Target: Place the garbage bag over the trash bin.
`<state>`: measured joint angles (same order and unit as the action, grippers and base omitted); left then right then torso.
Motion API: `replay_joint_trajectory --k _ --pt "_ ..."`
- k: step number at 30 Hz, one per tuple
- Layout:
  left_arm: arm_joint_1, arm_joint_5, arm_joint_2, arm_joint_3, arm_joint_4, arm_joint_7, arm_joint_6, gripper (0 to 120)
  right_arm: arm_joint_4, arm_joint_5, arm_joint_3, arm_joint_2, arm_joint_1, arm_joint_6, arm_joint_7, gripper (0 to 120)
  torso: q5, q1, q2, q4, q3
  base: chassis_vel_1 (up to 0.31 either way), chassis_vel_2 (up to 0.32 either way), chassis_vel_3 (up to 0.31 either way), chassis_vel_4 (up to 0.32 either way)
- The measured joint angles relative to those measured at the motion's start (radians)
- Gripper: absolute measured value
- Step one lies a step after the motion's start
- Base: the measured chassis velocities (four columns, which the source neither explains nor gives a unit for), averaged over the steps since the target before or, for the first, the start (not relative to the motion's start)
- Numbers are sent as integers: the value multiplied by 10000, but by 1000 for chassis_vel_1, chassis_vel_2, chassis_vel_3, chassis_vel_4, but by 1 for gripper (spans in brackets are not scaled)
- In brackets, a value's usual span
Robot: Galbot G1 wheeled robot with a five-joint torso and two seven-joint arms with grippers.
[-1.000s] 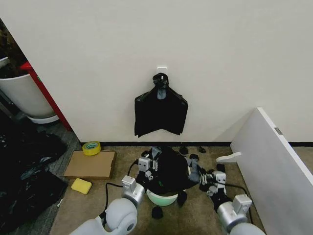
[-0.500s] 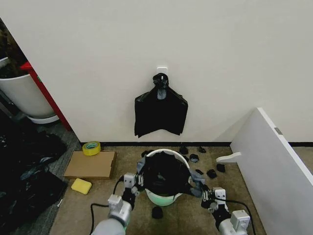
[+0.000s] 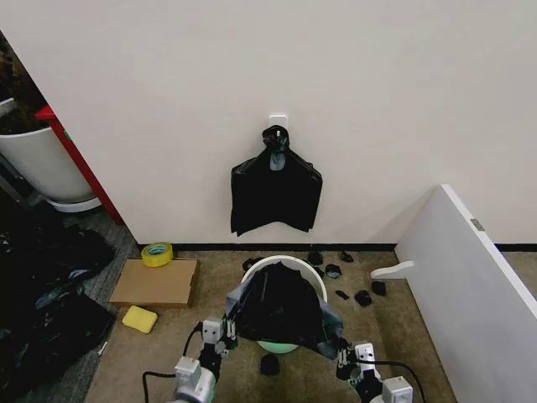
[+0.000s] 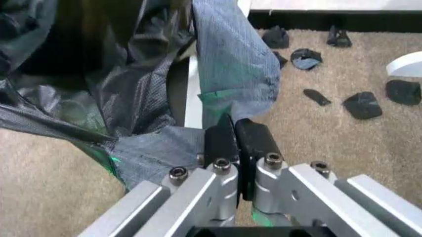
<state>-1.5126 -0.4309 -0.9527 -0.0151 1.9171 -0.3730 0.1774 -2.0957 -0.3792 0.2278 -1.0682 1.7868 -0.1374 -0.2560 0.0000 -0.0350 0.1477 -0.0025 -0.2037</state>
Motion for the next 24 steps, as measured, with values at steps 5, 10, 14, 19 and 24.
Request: replay_joint_trajectory --k 5,10,14,19,24 --pt "630 73 -151 -158 -651 28 30 0 488 97 -107 -82 -448 -51 90 0 0 -1 0 0 -1 0 0 0 0" --pt "1318 -74 -73 -479 -1124 -5 -145 0 895 141 -170 -191 -644 12 110 0 -1 -1 0 0 -1 0 0 0 0" --pt "1686 -176 68 -702 -1314 -43 -268 0 1040 180 -212 -249 -715 33 98 0 2 -2 0 -2 -1 0 0 0 0" --pt "2045 -235 -245 -812 -1629 -210 -411 0 1198 183 -199 -325 -879 273 -7 0 -1 -1 0 0 -1 0 0 0 0" --pt "2049 -203 -348 -793 -1662 -290 -522 0 1273 258 -179 -312 -851 460 -37 0 0 -1 0 0 -1 0 0 0 0"
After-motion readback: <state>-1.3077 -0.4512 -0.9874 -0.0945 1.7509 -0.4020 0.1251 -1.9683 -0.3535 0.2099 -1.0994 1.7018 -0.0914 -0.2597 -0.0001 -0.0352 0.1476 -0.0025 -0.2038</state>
